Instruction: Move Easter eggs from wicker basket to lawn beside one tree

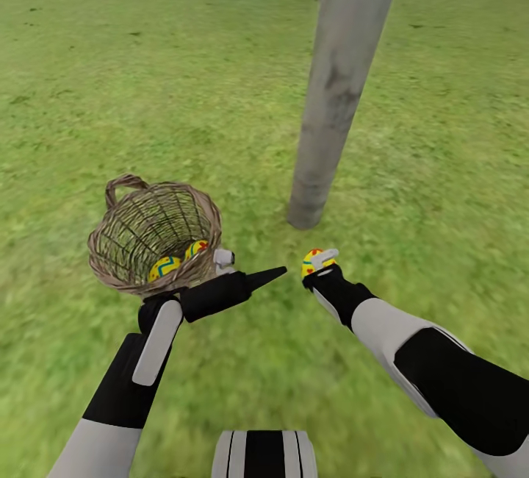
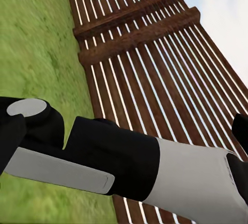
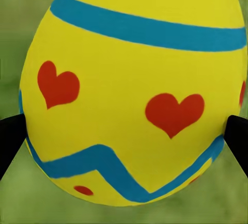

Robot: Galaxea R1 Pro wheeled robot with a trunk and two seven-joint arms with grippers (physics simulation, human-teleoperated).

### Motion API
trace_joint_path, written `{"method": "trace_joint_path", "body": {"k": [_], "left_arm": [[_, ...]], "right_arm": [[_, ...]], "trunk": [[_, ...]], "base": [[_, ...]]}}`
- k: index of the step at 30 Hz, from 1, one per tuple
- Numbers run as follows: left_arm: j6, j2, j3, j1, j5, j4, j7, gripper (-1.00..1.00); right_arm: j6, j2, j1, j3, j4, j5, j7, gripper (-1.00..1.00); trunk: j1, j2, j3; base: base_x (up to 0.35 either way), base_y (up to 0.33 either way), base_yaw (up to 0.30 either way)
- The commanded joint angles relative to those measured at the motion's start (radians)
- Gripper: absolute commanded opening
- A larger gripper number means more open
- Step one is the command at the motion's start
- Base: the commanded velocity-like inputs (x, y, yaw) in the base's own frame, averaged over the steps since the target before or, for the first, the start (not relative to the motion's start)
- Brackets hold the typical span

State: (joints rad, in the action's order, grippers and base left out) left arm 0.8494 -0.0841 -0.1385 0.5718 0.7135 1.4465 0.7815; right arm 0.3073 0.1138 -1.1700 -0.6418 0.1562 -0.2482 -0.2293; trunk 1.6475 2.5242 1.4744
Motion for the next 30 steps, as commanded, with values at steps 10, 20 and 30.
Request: {"method": "trace_joint_path", "body": {"k": [10, 20, 30], "left_arm": [[0.005, 0.001, 0.0, 0.0, 0.003, 0.0, 0.001, 1.0], [0.005, 0.0, 0.0, 0.0, 0.003, -0.001, 0.001, 1.0], [0.006, 0.0, 0.0, 0.0, 0.003, -0.002, 0.001, 1.0]], "right_arm": [[-0.026, 0.0, 0.0, -0.01, 0.044, -0.009, -0.01, -1.0], [-0.024, -0.002, 0.0, -0.01, 0.046, -0.01, -0.008, -1.0], [-0.03, -0.003, 0.001, -0.01, 0.046, -0.01, -0.008, -1.0]], "trunk": [[0.004, 0.003, 0.039], [0.009, 0.005, 0.078], [0.013, 0.007, 0.117]], "base": [[0.0, 0.0, 0.0], [0.0, 0.0, 0.0], [0.0, 0.0, 0.0]]}}
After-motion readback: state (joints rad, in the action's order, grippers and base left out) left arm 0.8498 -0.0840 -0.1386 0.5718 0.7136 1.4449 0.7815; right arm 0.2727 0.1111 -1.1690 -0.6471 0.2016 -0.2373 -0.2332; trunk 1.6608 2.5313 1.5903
